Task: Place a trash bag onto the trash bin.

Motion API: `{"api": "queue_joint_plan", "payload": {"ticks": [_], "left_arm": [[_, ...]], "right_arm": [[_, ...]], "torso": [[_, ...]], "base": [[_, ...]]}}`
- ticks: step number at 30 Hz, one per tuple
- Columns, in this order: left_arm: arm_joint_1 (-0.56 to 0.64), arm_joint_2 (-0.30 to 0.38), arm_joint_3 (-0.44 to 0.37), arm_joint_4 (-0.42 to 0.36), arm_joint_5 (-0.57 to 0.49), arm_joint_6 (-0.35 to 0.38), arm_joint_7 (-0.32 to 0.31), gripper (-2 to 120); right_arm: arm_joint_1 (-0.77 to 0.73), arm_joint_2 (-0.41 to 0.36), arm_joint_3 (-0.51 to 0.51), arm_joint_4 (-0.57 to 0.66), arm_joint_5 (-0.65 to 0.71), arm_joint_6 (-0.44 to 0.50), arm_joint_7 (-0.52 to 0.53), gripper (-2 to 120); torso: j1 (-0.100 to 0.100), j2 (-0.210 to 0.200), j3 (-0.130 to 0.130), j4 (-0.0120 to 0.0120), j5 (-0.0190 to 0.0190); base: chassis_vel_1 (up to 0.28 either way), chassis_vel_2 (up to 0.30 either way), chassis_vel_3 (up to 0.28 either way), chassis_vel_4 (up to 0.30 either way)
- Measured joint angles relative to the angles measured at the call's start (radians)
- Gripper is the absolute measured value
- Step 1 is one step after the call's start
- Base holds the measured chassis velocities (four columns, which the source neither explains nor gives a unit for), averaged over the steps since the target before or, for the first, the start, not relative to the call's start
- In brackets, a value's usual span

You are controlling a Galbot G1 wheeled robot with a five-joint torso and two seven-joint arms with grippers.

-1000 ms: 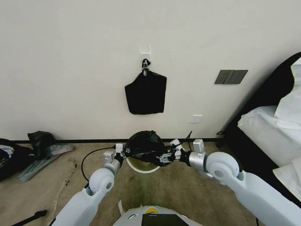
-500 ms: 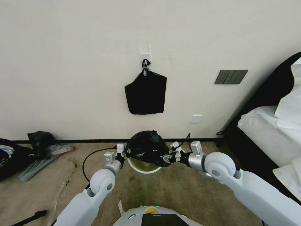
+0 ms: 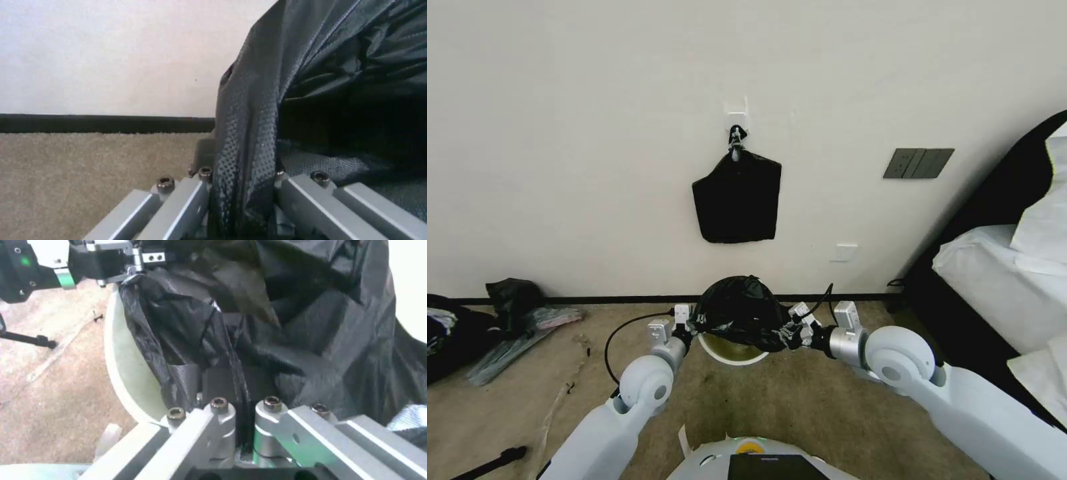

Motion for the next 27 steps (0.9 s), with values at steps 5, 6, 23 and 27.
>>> {"api": "queue_joint_plan", "payload": {"ticks": [5, 6, 23, 27], "left_arm": [[-0.016, -0.001, -0.02, -0.005, -0.087, 0.019, -0.034, 3], [-0.022, -0.002, -0.026, -0.006, -0.113, 0.024, -0.048, 3], [-0.091, -0.019, -0.025, -0.004, -0.234, 0.063, -0.181, 3], [-0.115, -0.03, -0.003, 0.01, -0.257, 0.076, -0.227, 3]], "right_arm": [[-0.048, -0.005, 0.054, 0.031, 0.003, 0.003, 0.0, 0], [-0.062, -0.005, 0.066, 0.04, 0.004, 0.004, 0.0, 0], [-0.162, 0.087, -0.034, 0.118, -0.167, 0.046, -0.015, 0], [-0.165, 0.114, -0.119, 0.093, -0.319, 0.122, -0.037, 0]], "torso": [[0.0, 0.0, 0.0, 0.0, -0.0001], [0.0, 0.0, 0.0, 0.0, 0.0], [0.0, 0.0, 0.0, 0.0, -0.0001], [0.0, 0.0, 0.0, 0.0001, -0.0002]], "base": [[0.0, 0.0, 0.0, 0.0], [0.0, 0.0, 0.0, 0.0], [0.0, 0.0, 0.0, 0.0], [0.0, 0.0, 0.0, 0.0]]}}
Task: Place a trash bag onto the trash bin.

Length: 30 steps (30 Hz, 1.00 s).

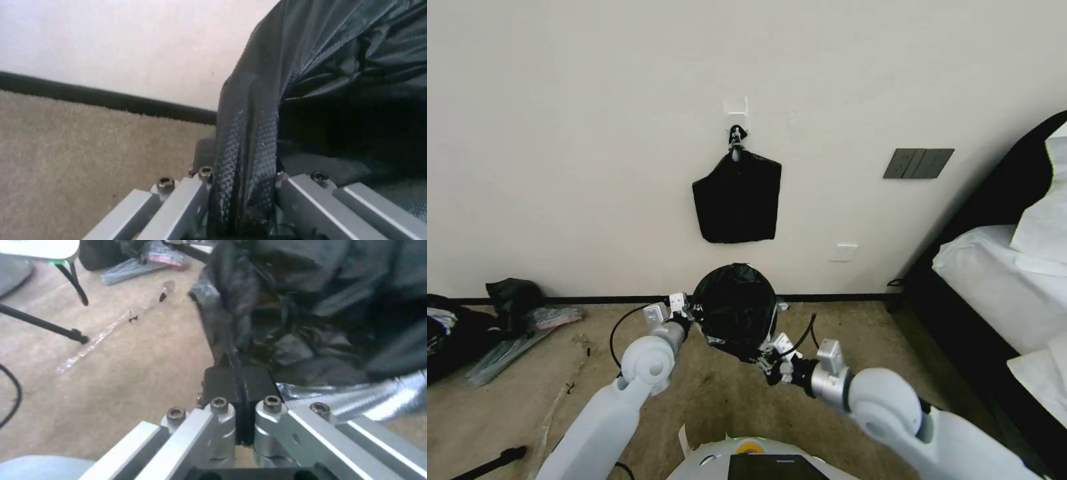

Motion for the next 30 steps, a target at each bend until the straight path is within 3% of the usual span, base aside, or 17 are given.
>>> {"api": "queue_joint_plan", "payload": {"ticks": [3, 5, 7, 15, 26, 30], "left_arm": [[-0.025, -0.015, 0.026, 0.003, -0.039, 0.027, -0.047, 3], [-0.027, -0.016, 0.028, 0.003, -0.04, 0.028, -0.05, 3], [-0.047, -0.032, 0.045, 0.004, -0.076, 0.031, -0.091, 3], [-0.058, -0.033, 0.029, 0.007, -0.124, 0.024, -0.113, 3], [-0.063, -0.024, 0.001, 0.016, -0.154, 0.002, -0.107, 3], [-0.064, -0.034, 0.014, 0.013, -0.16, 0.0, -0.121, 3]], "right_arm": [[0.009, 0.043, -0.101, -0.047, -0.14, 0.057, 0.003, 0], [0.01, 0.045, -0.107, -0.05, -0.146, 0.06, 0.004, 0], [0.024, 0.087, -0.17, -0.109, -0.215, 0.096, 0.032, 0], [0.031, 0.137, -0.184, -0.234, -0.249, 0.12, 0.087, 0], [0.004, 0.129, -0.168, -0.253, -0.254, 0.141, 0.084, 0], [0.041, 0.211, -0.232, -0.332, -0.282, 0.161, 0.112, 0]], "torso": [[0.0, 0.0, 0.0, -0.0001, 0.0002], [0.0, 0.0, 0.0, -0.0002, 0.0001], [0.0, 0.0, 0.0, 0.0, 0.0], [0.0, 0.0, 0.0, 0.0, 0.0002], [0.0, 0.0, 0.0, -0.0001, -0.0001], [0.0, 0.0, 0.0, 0.0001, 0.0006]], "base": [[0.0, 0.0, 0.0, 0.0], [0.0, 0.0, 0.0, 0.0], [0.0, 0.0, 0.0, 0.0], [0.0, 0.0, 0.0, 0.0], [0.0, 0.0, 0.0, 0.0], [0.0, 0.0, 0.0, 0.0]]}}
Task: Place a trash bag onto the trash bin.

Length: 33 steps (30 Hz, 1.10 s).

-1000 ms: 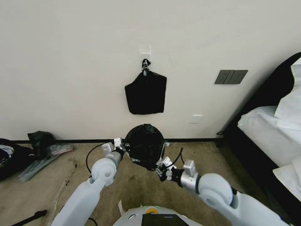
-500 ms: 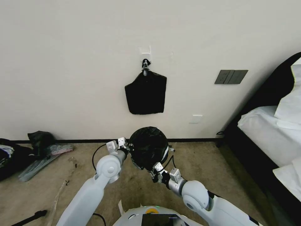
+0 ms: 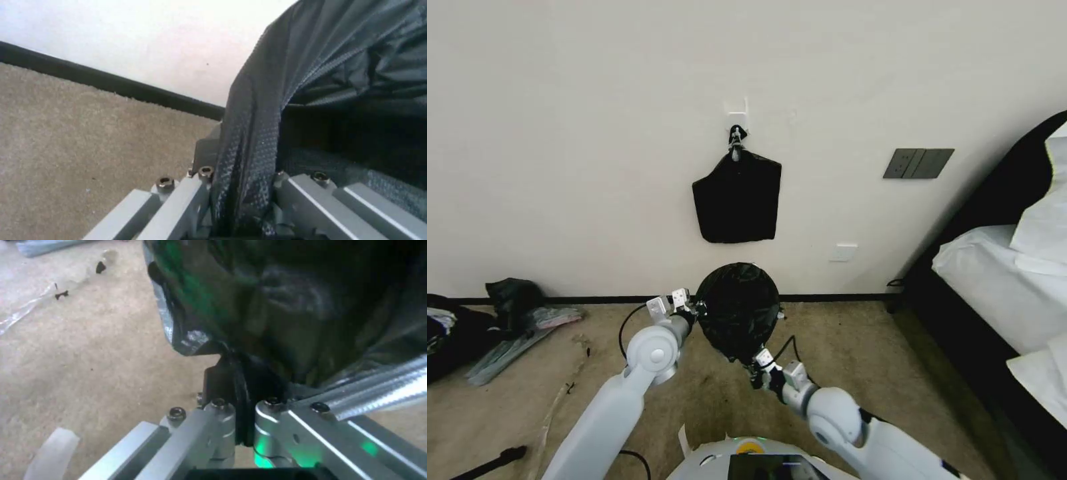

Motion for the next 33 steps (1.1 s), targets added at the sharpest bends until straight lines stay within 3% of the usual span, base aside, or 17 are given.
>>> {"api": "queue_joint_plan", "payload": {"ticks": [4, 11, 25, 33], "left_arm": [[0.002, -0.004, 0.002, -0.004, -0.006, 0.0, -0.005, 3], [0.011, -0.002, -0.008, -0.014, -0.021, -0.001, -0.009, 3], [0.045, 0.003, -0.047, -0.025, -0.041, 0.0, -0.006, 3], [0.037, 0.015, -0.069, 0.003, -0.04, -0.004, 0.0, 3]], "right_arm": [[0.011, 0.045, -0.015, -0.072, -0.004, 0.008, 0.026, 0], [-0.003, 0.06, -0.003, -0.132, -0.016, 0.048, 0.049, 0], [-0.04, 0.053, 0.028, -0.121, -0.024, 0.098, 0.046, 2], [-0.132, -0.004, 0.081, 0.018, -0.045, 0.16, 0.003, 35]], "torso": [[0.0, 0.0, 0.0, 0.0, -0.0002], [0.0, 0.0, 0.0, -0.0001, -0.0005], [0.0, 0.0, 0.0, 0.0, -0.0003], [0.0, 0.0, 0.0, -0.0001, -0.0004]], "base": [[0.0, 0.0, 0.0, 0.0], [0.0, 0.0, 0.0, 0.0], [0.0, 0.0, 0.0, 0.0], [0.0, 0.0, 0.0, 0.0]]}}
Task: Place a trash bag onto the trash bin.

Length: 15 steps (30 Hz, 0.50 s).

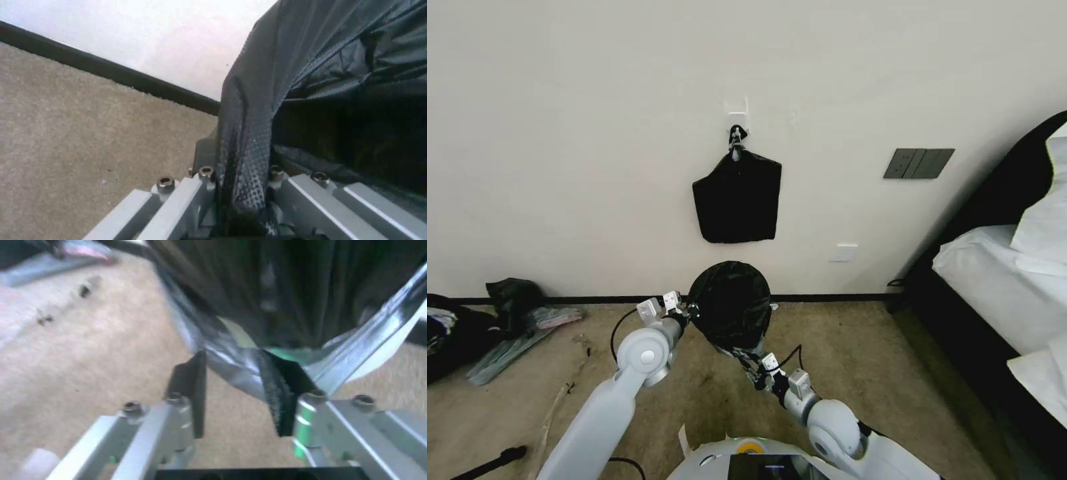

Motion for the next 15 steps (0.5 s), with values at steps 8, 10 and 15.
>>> {"api": "queue_joint_plan", "payload": {"ticks": [8, 10, 15], "left_arm": [[0.006, 0.015, 0.002, 0.017, 0.107, -0.004, 0.052, 3], [0.02, 0.016, 0.007, 0.02, 0.161, -0.019, 0.069, 3], [0.041, 0.011, 0.027, 0.02, 0.239, -0.042, 0.089, 3]], "right_arm": [[-0.125, -0.051, 0.102, 0.146, 0.014, 0.001, -0.014, 62], [-0.169, -0.07, 0.17, 0.204, 0.058, -0.021, -0.014, 72], [-0.193, -0.088, 0.245, 0.281, 0.149, -0.078, 0.01, 86]], "torso": [[0.0, 0.0, 0.0, -0.0001, 0.0], [0.0, 0.0, 0.0, -0.0001, 0.0], [0.0, 0.0, 0.0, -0.0001, 0.0]], "base": [[0.0, 0.0, 0.0, 0.0], [0.0, 0.0, 0.0, 0.0], [0.0, 0.0, 0.0, 0.0]]}}
